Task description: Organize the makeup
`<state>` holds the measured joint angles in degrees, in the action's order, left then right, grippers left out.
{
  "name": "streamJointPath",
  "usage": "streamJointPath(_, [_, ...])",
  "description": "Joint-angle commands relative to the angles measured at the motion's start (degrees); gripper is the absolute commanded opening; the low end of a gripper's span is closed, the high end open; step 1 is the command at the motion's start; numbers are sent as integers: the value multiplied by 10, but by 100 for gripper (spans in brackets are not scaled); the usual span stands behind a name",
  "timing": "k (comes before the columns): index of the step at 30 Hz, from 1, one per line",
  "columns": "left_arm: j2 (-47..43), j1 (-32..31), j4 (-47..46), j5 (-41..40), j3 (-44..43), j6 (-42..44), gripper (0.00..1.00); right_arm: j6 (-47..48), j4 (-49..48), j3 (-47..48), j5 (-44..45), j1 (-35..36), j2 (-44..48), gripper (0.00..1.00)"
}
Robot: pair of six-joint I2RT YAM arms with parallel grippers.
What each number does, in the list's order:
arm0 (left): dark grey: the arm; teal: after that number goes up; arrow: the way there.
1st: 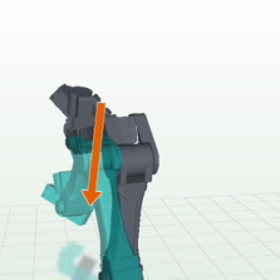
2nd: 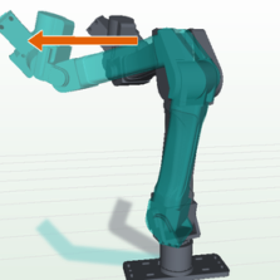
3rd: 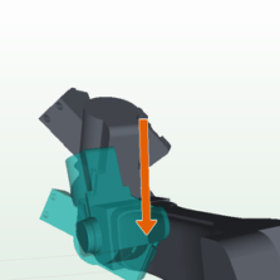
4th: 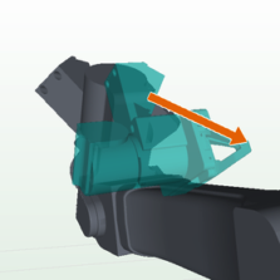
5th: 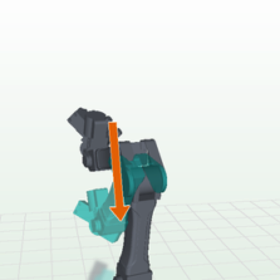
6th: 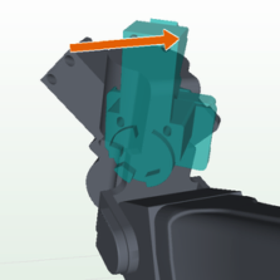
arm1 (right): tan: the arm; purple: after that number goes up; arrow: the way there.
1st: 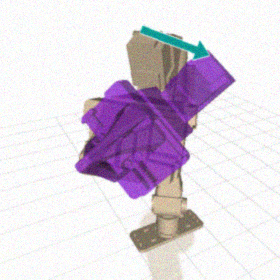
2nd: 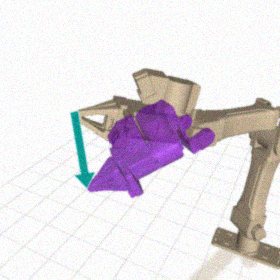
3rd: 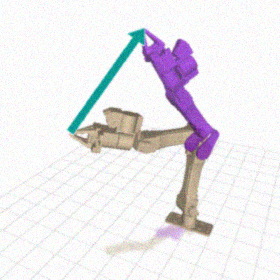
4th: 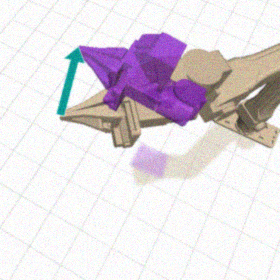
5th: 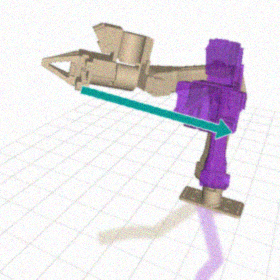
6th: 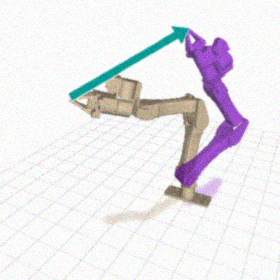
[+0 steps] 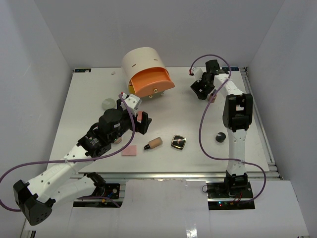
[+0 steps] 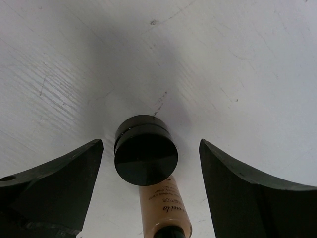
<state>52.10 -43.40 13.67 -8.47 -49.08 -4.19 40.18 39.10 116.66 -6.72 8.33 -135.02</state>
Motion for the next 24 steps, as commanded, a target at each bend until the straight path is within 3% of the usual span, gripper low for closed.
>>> streamJointPath(1, [-2, 3, -8, 2, 7, 5, 98, 13, 15, 23, -4, -7, -13, 81])
streamJointPath(13, [-2, 2, -8, 3, 7, 5, 98, 33, 24, 13, -29, -7, -6, 50])
streamJointPath(17, [-2, 3, -8, 2, 7, 4, 98, 35, 28, 3, -47, -6, 7, 32])
streamJointPath(20, [-4, 2, -9, 1, 7, 5, 98, 34, 29, -18, -77, -4, 40, 17])
streamJointPath(24, [-8, 3, -11, 0, 7, 5, 98, 16, 29, -58, -150, 3, 119, 12])
